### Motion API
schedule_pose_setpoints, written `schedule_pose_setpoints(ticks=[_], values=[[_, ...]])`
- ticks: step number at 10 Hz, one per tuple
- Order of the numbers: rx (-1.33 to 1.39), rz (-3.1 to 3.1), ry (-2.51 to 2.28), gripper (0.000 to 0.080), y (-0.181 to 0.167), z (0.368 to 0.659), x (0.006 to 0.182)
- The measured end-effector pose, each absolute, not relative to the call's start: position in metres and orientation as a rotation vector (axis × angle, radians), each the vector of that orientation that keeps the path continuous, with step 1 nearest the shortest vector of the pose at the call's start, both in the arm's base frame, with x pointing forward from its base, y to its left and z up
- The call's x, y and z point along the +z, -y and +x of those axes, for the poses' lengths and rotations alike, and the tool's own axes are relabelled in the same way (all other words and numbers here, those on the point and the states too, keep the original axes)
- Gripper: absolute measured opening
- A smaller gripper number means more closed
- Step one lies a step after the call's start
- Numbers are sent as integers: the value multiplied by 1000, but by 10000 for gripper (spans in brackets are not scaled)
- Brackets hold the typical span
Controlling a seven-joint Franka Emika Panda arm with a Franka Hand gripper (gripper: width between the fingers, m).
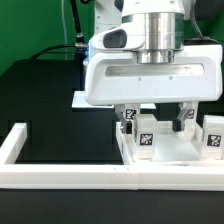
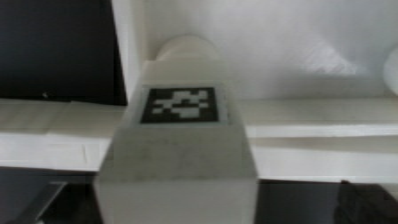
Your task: Assemble square table
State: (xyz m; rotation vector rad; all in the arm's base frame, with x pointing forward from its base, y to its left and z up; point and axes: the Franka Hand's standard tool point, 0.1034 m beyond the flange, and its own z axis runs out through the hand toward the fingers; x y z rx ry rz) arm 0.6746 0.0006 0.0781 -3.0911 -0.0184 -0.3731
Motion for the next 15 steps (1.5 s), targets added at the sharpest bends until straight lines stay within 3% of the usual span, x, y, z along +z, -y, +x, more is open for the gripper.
schedule_pose_setpoints(ticks=[2, 3, 5, 10, 14, 15], values=[[-370, -3077, -121, 385, -1, 675, 78], [-368, -3067, -245, 305, 5, 675, 78], [-360, -3026, -467, 305, 8, 674, 77], [-230, -2536, -1544, 305, 17, 669, 75], [-117, -2271, -1808, 306, 24, 667, 75], [-131, -2321, -1747, 383, 24, 667, 74]])
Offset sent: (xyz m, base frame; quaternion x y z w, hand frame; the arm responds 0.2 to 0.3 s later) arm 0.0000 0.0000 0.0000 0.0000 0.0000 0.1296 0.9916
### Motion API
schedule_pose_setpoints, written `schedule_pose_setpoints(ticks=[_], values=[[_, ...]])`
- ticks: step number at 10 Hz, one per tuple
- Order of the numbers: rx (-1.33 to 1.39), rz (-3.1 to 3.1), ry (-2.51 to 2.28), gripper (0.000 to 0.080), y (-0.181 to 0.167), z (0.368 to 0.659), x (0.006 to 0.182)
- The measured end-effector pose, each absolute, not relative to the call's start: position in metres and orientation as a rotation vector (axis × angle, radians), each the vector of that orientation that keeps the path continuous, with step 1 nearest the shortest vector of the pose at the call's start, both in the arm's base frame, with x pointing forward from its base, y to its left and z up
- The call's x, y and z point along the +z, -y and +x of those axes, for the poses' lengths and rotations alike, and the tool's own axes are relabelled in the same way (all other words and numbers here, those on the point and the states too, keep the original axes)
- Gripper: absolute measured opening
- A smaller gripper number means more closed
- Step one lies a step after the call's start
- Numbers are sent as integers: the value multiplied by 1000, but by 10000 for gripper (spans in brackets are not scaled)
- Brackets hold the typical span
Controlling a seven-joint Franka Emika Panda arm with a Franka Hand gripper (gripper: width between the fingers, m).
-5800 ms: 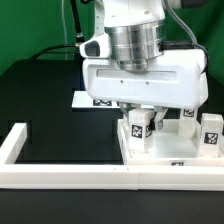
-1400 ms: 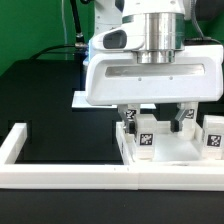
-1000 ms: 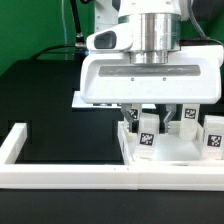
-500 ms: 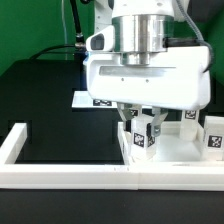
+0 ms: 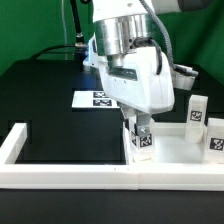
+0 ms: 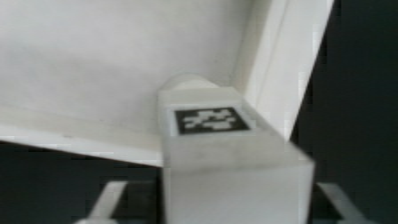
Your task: Assemble square table
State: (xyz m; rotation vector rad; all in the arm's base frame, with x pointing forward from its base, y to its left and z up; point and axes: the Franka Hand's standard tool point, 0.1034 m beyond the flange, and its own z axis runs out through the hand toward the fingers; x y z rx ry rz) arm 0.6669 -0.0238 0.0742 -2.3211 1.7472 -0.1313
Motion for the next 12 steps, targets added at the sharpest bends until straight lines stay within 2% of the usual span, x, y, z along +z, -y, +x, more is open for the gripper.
schedule_pose_setpoints(ticks=[1, 2, 3, 4, 7, 9, 11, 12], values=[[-197, -2532, -1488, 383, 22, 667, 73], [-193, -2726, -1182, 564, 14, 665, 72], [-159, -2817, -969, 622, 10, 662, 73], [-206, -2801, -975, 622, 15, 664, 77], [-227, -2917, -674, 649, 17, 663, 75], [-253, -3058, -64, 649, 1, 668, 78], [-245, -3054, -96, 649, 0, 668, 78], [-244, -3053, -107, 536, 0, 668, 78]])
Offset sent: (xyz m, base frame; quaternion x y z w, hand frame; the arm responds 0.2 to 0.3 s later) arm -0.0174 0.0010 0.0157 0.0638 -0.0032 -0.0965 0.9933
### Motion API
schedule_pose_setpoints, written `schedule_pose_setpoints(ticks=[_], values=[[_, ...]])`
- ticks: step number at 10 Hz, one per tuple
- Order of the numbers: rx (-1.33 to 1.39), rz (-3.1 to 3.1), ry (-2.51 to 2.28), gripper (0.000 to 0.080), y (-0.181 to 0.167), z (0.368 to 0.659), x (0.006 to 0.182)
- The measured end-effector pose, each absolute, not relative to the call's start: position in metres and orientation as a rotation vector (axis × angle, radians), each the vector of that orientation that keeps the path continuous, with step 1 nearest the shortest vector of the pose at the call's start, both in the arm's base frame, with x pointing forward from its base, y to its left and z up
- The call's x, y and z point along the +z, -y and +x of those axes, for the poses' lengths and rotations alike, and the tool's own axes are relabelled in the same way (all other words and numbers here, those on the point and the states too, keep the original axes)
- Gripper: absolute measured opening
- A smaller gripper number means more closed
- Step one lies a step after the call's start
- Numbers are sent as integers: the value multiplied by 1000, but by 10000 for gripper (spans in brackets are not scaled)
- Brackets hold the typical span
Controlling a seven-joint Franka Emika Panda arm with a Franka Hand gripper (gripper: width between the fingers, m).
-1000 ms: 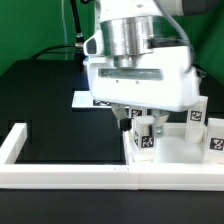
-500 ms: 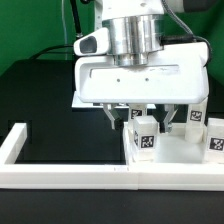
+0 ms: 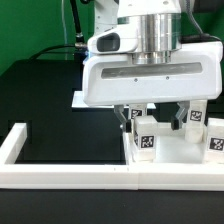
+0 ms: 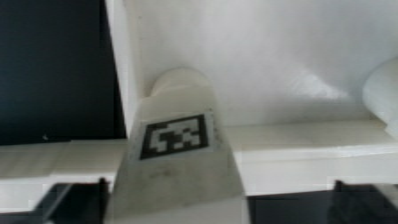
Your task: Assemble square table
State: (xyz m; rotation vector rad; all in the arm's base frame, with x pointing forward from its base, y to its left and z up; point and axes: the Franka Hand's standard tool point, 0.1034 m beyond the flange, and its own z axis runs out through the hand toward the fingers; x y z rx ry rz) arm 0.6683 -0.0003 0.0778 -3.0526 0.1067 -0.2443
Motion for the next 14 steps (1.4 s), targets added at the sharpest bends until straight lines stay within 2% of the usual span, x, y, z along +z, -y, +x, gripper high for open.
schedule_pose_setpoints(ticks=[1, 2, 3, 4, 6, 8, 14], values=[[-240, -3040, -228, 536, 1, 668, 78], [-237, -3026, -367, 354, 7, 668, 78], [-231, -3011, -459, 298, 8, 668, 77], [-224, -2981, -595, 298, 9, 668, 77], [-185, -2797, -1171, 298, 10, 665, 75], [-47, -2440, -1671, 298, 7, 662, 75], [103, -1840, -2256, 296, 3, 663, 74]])
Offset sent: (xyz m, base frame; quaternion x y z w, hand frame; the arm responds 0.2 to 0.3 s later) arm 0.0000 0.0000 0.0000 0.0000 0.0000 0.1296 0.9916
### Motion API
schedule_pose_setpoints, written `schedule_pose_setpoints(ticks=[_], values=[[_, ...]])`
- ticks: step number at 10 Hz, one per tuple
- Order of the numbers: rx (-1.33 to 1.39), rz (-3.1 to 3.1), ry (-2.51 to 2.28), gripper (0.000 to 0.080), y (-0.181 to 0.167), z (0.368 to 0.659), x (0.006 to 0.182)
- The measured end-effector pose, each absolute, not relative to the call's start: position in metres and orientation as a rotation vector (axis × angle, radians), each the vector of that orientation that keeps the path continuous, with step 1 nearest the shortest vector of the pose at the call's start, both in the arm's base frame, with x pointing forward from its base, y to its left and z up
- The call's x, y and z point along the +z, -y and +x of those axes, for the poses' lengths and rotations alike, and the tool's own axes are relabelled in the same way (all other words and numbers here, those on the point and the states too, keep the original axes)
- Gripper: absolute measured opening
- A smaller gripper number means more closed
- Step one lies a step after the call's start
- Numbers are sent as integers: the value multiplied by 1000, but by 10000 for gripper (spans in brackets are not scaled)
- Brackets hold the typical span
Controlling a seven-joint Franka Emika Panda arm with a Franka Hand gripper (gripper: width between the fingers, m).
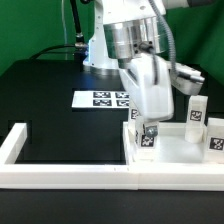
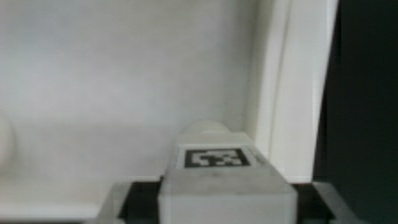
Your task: Assemble square table
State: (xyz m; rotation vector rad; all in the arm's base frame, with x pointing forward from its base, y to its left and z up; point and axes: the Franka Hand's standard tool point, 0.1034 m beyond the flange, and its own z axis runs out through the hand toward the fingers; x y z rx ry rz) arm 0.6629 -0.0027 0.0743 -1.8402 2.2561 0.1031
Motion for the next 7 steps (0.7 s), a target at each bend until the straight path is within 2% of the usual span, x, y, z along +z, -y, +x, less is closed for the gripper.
schedule_pose_setpoints(ticks=[2, 4, 5, 6, 7], values=[[123, -1534, -2392, 296, 6, 667, 74], [84, -1796, -2223, 318, 4, 668, 75], [33, -2111, -1965, 498, 2, 671, 78], [28, -2260, -1785, 498, -2, 669, 76], [24, -2323, -1711, 618, -2, 666, 72]])
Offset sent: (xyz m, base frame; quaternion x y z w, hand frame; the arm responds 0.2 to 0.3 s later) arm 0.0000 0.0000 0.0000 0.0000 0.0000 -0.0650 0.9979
